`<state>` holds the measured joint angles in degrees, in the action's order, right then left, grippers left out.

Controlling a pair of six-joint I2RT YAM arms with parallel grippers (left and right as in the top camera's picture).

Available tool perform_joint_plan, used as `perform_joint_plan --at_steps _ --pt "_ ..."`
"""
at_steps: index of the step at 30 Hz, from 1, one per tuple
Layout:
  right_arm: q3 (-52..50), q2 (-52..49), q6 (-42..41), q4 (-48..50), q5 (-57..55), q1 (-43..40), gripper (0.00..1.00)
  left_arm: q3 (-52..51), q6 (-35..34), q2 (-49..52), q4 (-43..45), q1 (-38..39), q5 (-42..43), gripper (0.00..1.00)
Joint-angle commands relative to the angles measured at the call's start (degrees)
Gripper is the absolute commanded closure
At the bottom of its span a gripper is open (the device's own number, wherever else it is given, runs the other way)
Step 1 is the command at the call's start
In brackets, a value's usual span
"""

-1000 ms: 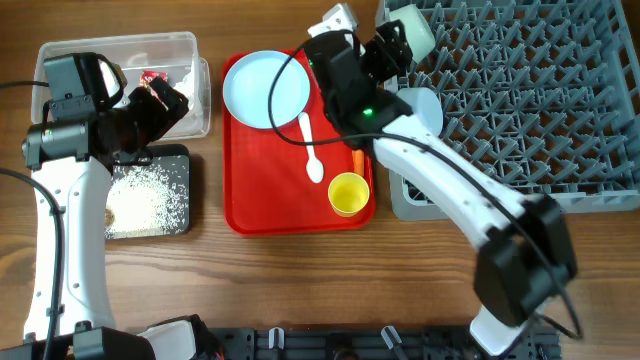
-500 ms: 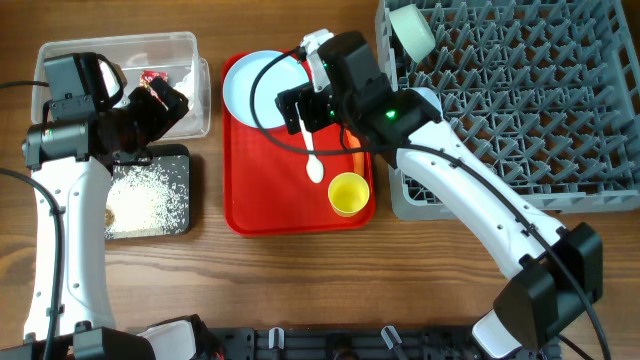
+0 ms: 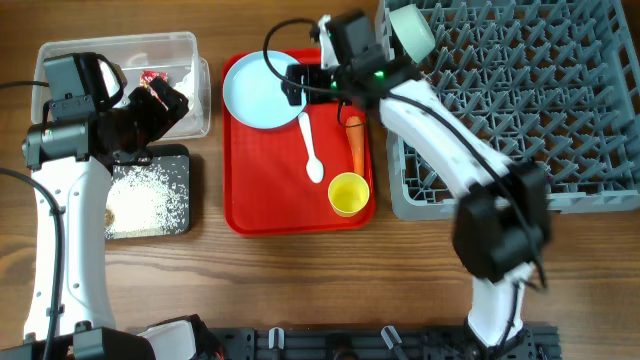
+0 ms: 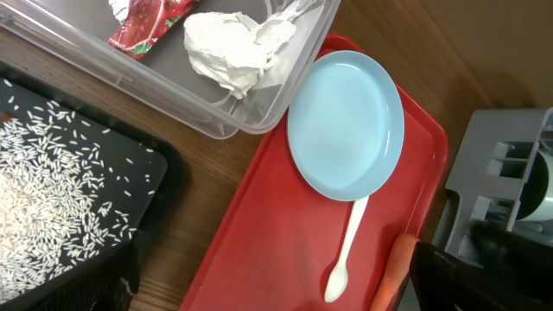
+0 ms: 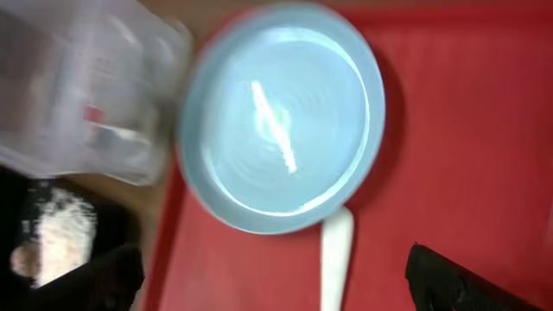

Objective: Sort waste into correct bins and load items into the dishwasher rack
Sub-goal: 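Return the right gripper to the red tray and grasp the light-blue plate rim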

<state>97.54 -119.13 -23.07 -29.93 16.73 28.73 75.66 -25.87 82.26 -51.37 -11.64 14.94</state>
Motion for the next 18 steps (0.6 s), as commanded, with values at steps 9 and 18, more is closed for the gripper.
perform_joint_plan --at_steps 9,18 --pt "-0.5 -9.6 -13.7 6.9 -3.4 1.9 0.27 0.3 -0.3 0.4 0.1 -0.2 0.7 0.00" --pt "-0.5 -12.0 -16.6 7.4 -14.5 4.8 0.37 0.3 -0.3 0.4 0.1 -0.2 0.7 0.00"
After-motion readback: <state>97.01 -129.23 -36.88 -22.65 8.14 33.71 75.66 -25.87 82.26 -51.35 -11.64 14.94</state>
